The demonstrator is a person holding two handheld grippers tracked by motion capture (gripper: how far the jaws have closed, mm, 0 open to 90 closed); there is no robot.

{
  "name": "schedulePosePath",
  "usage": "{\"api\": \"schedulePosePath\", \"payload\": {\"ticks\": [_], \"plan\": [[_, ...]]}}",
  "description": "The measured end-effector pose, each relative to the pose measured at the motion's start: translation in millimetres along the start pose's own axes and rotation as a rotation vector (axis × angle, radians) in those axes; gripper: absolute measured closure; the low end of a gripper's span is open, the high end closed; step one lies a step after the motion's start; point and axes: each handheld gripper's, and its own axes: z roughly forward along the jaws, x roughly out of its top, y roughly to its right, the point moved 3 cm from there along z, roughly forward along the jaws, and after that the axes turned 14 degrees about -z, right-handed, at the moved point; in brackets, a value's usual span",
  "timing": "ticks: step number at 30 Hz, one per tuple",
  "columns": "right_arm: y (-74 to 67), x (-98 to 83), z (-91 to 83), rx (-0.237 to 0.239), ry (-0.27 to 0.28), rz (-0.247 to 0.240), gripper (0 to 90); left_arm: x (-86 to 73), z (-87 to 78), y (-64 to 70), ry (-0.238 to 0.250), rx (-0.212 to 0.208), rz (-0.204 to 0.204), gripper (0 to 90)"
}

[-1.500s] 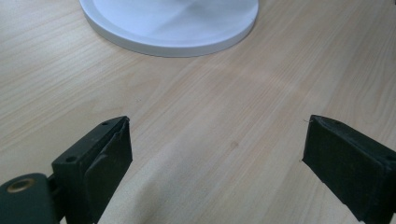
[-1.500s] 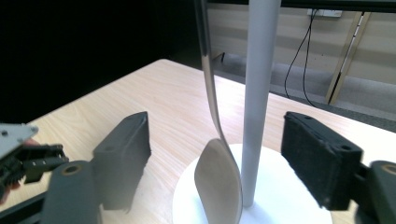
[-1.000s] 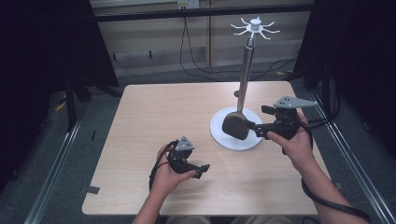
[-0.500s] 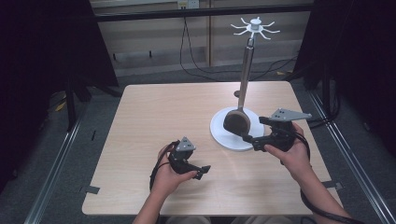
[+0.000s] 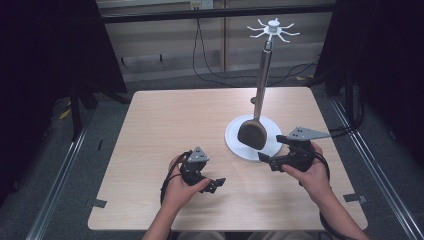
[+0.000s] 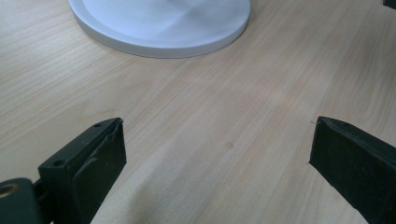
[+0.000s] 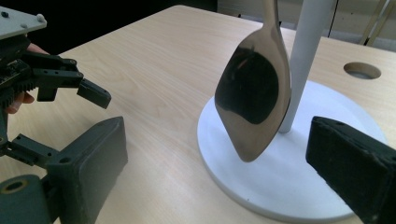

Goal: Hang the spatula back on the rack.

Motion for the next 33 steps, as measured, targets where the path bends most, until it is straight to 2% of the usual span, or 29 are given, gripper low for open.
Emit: {"api": "schedulePosePath", "payload": {"ticks": [3, 17, 33], "plan": [[-0.3, -4.2, 0.5, 0.0, -0.001, 0.003, 4.9, 0.1, -0.2, 0.4, -0.001, 0.001, 0.008, 3.5], [-0.9, -30.7, -2.5, -0.004, -0.036, 0.016, 5.2, 0.5, -0.7, -0.7, 0.003, 0.0, -0.005, 3.5], [-5.1, -57.7, -2.0, 0.012, -0.077, 0.031, 5.1, 0.3, -0.5, -1.1, 0.002, 0.004, -0.002, 3.7]]}}
